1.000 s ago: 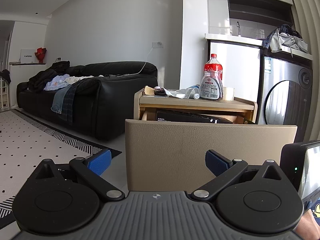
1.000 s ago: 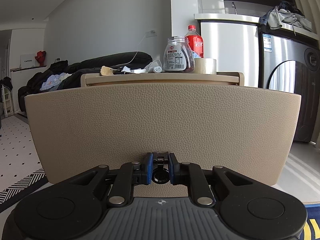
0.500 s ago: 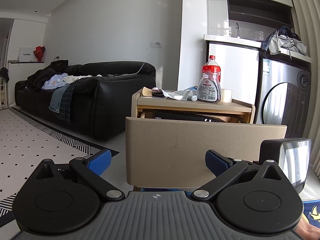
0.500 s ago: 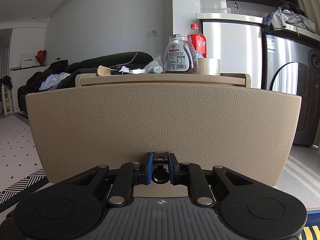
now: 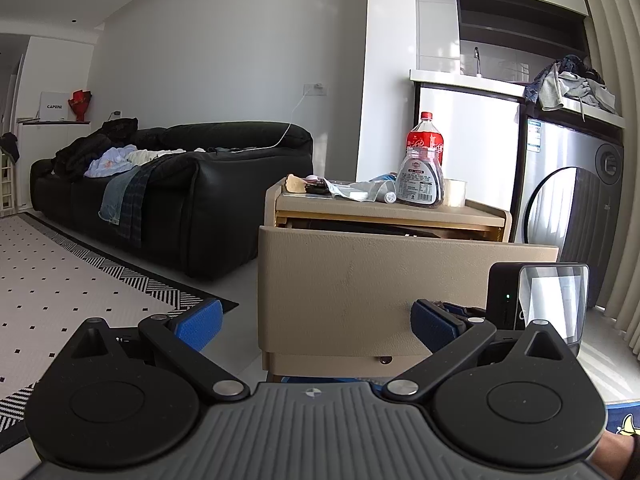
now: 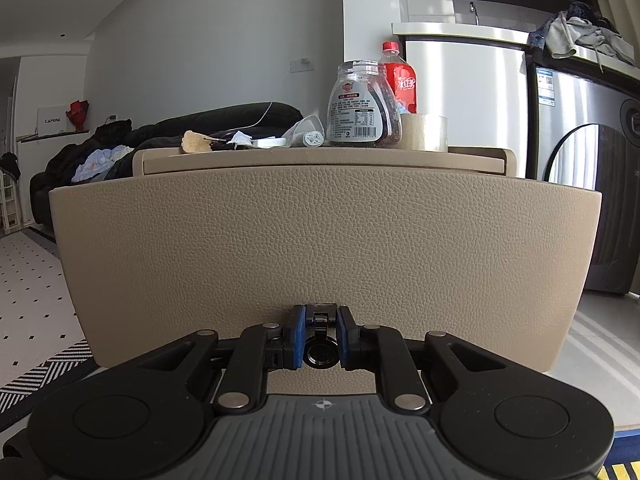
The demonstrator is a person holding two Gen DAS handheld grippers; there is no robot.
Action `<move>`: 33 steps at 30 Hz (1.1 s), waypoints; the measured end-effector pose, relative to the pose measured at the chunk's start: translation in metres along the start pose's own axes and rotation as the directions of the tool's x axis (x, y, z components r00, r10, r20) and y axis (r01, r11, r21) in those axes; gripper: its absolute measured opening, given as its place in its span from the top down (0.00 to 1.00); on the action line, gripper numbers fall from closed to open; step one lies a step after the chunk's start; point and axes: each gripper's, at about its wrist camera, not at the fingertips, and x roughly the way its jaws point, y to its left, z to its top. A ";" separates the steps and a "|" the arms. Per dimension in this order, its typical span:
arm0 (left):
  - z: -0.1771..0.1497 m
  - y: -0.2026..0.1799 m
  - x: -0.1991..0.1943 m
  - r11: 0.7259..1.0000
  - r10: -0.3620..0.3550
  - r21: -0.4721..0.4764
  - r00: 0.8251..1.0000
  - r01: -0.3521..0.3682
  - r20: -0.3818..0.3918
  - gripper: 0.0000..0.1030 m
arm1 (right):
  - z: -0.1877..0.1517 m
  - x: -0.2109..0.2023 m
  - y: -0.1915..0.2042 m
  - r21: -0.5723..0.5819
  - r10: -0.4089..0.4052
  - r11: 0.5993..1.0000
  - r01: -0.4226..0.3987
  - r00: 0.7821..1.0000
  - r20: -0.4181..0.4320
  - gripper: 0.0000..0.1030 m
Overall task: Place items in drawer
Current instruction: 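Push the drawer shut into the nightstand with the right gripper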
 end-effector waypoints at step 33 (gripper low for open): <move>0.001 0.006 0.007 1.000 0.023 -0.013 1.000 -0.024 -0.006 0.00 | 0.030 0.084 -0.002 -0.016 -0.003 1.000 0.003 1.000 -0.004 0.82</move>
